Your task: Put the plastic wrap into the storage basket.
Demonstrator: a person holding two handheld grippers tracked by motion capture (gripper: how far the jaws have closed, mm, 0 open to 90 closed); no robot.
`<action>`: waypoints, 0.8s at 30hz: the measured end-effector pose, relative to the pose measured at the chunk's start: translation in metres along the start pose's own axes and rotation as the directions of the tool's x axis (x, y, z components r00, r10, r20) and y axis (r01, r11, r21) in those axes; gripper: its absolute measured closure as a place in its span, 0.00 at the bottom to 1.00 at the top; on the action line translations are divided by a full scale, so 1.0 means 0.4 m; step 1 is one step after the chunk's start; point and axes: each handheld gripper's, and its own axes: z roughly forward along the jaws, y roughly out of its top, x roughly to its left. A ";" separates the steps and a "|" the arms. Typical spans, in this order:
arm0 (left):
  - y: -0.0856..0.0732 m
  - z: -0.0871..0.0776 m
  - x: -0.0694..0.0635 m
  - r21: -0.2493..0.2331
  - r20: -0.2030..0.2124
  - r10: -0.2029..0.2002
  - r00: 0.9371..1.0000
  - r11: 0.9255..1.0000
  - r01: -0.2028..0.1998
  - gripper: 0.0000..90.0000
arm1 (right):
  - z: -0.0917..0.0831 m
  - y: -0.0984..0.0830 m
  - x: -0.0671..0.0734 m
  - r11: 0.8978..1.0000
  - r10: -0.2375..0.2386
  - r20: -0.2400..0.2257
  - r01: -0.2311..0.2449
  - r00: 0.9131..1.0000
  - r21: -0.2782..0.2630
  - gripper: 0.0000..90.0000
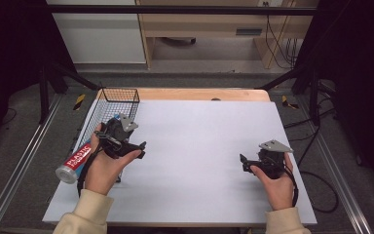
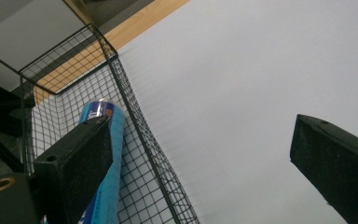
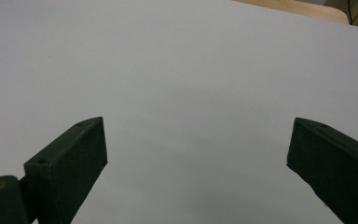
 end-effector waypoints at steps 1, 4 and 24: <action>0.002 0.000 -0.002 -0.005 0.006 0.001 1.000 1.000 -0.001 0.06 | 0.000 0.000 -0.001 1.000 -0.003 0.003 0.003 1.000 -0.002 0.06; 0.007 -0.003 -0.006 -0.021 0.013 0.004 1.000 1.000 -0.003 0.06 | 0.000 -0.001 -0.003 1.000 -0.003 0.010 0.003 1.000 -0.004 0.05; 0.055 -0.012 -0.043 -0.172 0.105 0.082 0.991 0.983 -0.063 0.05 | -0.014 -0.004 -0.016 1.000 0.012 0.035 -0.012 0.999 -0.012 0.05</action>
